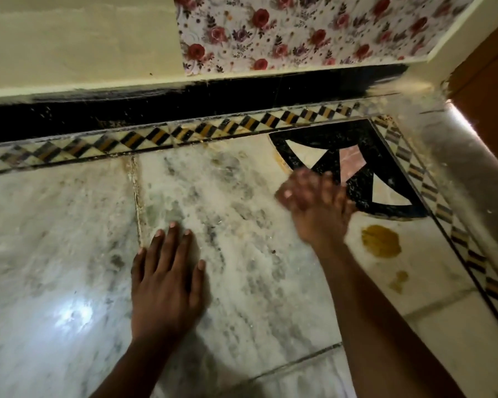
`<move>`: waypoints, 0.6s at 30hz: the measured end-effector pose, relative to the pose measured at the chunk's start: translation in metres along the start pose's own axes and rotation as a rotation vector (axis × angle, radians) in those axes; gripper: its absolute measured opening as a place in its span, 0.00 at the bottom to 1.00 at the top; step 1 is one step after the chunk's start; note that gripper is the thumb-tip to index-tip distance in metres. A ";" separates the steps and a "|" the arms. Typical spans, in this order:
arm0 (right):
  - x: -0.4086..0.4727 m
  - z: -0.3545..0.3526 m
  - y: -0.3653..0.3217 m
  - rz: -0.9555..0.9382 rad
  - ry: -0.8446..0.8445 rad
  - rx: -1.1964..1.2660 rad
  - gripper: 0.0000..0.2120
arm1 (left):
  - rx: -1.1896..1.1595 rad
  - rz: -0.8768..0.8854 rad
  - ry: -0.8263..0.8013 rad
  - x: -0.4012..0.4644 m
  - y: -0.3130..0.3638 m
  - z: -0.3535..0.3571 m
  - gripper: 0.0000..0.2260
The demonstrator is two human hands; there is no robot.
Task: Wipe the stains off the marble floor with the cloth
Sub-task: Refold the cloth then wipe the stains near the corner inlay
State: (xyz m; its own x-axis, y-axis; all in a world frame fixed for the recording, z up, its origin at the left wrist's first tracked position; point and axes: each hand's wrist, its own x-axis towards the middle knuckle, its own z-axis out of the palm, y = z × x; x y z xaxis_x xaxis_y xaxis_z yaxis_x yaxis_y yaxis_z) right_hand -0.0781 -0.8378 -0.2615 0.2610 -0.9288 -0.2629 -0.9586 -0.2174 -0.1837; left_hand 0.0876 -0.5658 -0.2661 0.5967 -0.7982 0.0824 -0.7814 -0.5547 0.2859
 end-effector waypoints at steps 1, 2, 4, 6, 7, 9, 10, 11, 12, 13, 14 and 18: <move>0.014 -0.004 -0.003 0.123 0.001 0.062 0.34 | -0.002 0.000 -0.003 0.001 0.000 0.001 0.29; 0.028 -0.007 -0.011 0.208 -0.013 0.131 0.34 | 0.002 0.003 -0.003 0.001 -0.001 0.001 0.29; 0.040 -0.010 -0.033 0.184 -0.050 0.147 0.36 | 0.006 0.011 0.002 0.002 -0.001 0.002 0.29; 0.025 -0.007 -0.044 -0.017 -0.076 0.050 0.39 | 0.008 0.008 0.004 0.002 -0.002 0.002 0.30; 0.008 -0.004 -0.042 -0.114 -0.080 0.008 0.40 | 0.008 0.010 0.004 0.002 -0.001 0.001 0.30; -0.031 0.003 -0.023 -0.221 -0.055 -0.040 0.43 | 0.009 0.014 0.002 0.001 0.000 -0.002 0.30; -0.048 0.007 -0.010 -0.205 -0.042 -0.041 0.44 | 0.010 0.019 0.003 0.001 0.000 -0.002 0.30; -0.057 0.008 0.000 -0.153 -0.039 -0.037 0.44 | 0.012 0.019 0.008 0.002 0.000 -0.002 0.30; -0.058 0.007 0.007 -0.080 -0.039 -0.021 0.43 | 0.015 0.018 0.013 0.002 -0.001 -0.001 0.30; -0.053 0.004 0.009 0.010 -0.035 0.000 0.43 | 0.016 0.020 0.014 0.002 -0.001 -0.001 0.30; -0.043 0.002 0.006 0.093 -0.017 0.029 0.41 | 0.016 0.025 0.010 0.001 -0.001 0.000 0.30; -0.001 0.003 -0.034 0.143 0.044 0.101 0.34 | 0.019 0.039 0.033 0.001 0.000 0.001 0.29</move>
State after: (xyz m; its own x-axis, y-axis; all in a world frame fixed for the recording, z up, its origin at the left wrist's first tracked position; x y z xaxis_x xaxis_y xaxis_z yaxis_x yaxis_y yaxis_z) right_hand -0.0457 -0.8286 -0.2577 0.1159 -0.9608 -0.2519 -0.9687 -0.0533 -0.2423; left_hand 0.0886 -0.5668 -0.2667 0.5710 -0.8114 0.1250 -0.8076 -0.5277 0.2633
